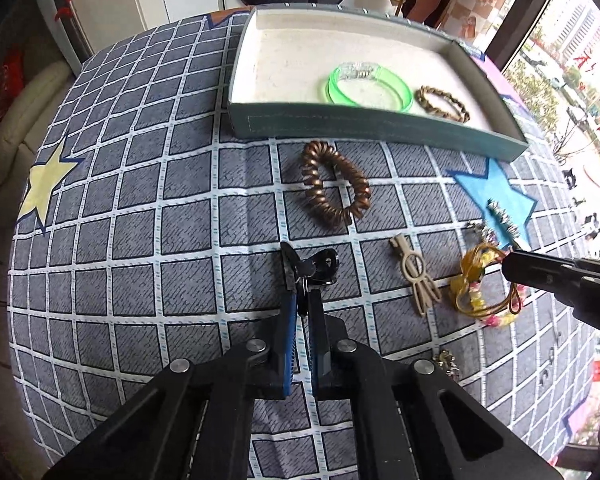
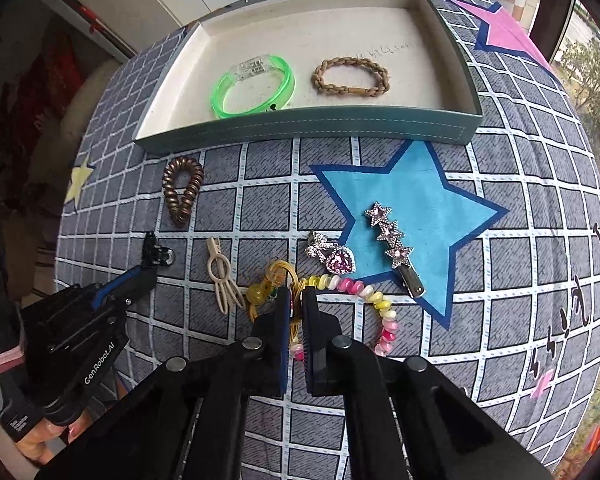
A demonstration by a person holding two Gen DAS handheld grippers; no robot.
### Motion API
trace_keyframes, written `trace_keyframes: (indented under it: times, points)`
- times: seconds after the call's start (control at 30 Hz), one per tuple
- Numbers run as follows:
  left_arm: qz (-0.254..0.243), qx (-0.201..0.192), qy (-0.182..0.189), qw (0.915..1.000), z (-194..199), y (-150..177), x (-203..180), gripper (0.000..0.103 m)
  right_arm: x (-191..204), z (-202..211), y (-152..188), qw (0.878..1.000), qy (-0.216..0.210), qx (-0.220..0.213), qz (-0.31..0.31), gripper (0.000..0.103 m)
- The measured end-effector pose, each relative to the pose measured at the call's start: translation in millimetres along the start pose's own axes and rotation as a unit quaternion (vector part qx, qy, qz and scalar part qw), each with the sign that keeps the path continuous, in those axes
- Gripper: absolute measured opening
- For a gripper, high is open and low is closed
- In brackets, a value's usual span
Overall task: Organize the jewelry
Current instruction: 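Grasp the black hair clip with the left tool while the right tool grasps the beaded bracelet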
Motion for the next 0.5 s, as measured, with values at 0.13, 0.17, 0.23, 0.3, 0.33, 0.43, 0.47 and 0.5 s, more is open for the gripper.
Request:
trace_keyframes:
  times: [0.13, 0.17, 0.23, 0.3, 0.33, 0.43, 0.47, 0.5]
  points:
    - [0.003, -0.006, 0.008, 0.9999, 9, -1, 2, 0.018, 1, 10, -1, 1.000, -0.012, -0.007, -0.006, 0.003]
    - [0.002, -0.008, 0.009, 0.9999, 10, -3, 2, 0.018, 2, 12, -2, 1.000, -0.015, -0.009, -0.008, 0.003]
    - [0.002, -0.011, 0.011, 0.9999, 15, 0, 5, 0.018, 3, 17, -4, 1.000, -0.020, -0.012, -0.009, 0.003]
    - [0.000, -0.014, 0.013, 0.9998, 19, 0, 6, 0.018, 6, 21, -5, 1.000, -0.022, -0.016, -0.007, 0.003]
    - [0.000, -0.016, 0.015, 0.9998, 22, -1, 6, 0.018, 7, 23, -6, 1.000, -0.024, -0.019, -0.006, 0.003]
    - [-0.006, -0.024, 0.017, 0.9995, 31, 1, 5, 0.018, 11, 30, -10, 0.999, -0.028, -0.026, -0.002, 0.003]
    - [-0.008, -0.026, 0.018, 0.9995, 33, -1, 5, 0.018, 11, 32, -11, 0.999, -0.028, -0.027, 0.001, 0.003]
    - [-0.008, -0.027, 0.018, 0.9994, 34, -1, 4, 0.018, 12, 31, -12, 0.999, -0.032, -0.025, 0.005, 0.003]
Point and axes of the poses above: each gripper's, at about its wrist camera, not at the fingertips, and z roughly against the way its jaws point, x to its left, y to its underside, the point moved 10 cm from there along -z, roughly the way its jaws point, and after that the axes turned 5 degrees about x, right-handed, at the moved point
